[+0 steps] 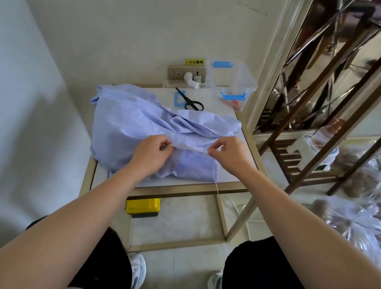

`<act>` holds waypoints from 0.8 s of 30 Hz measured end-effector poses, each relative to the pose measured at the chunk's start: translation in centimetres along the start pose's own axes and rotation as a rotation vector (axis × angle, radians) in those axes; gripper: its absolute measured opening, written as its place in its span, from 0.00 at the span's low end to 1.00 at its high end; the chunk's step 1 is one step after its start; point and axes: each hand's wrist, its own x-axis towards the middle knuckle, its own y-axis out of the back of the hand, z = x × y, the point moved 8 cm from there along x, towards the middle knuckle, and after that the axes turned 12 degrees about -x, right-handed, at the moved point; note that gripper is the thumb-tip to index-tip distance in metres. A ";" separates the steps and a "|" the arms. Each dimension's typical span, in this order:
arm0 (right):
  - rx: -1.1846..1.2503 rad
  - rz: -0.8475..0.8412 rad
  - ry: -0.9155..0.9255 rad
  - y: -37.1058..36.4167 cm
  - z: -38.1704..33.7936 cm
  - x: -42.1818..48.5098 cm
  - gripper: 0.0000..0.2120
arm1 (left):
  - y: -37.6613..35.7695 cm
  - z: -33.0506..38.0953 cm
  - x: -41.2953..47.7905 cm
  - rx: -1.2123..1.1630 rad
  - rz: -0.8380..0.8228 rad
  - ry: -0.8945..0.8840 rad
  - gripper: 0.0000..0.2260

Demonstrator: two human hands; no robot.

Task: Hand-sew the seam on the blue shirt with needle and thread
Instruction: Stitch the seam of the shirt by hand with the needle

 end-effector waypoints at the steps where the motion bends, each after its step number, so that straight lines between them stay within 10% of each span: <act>1: 0.041 0.046 -0.033 0.7 0.4 0.1 0.09 | 0.2 -0.1 0.1 -0.016 0.003 0.001 0.09; 14: 0.542 -0.181 -0.145 -0.6 0.7 -0.2 0.25 | 2.5 1.4 -0.5 -0.136 0.044 -0.167 0.17; 24: 0.408 -0.214 -0.183 -1.8 0.9 0.4 0.07 | 2.6 0.7 -0.6 -0.193 -0.035 -0.159 0.13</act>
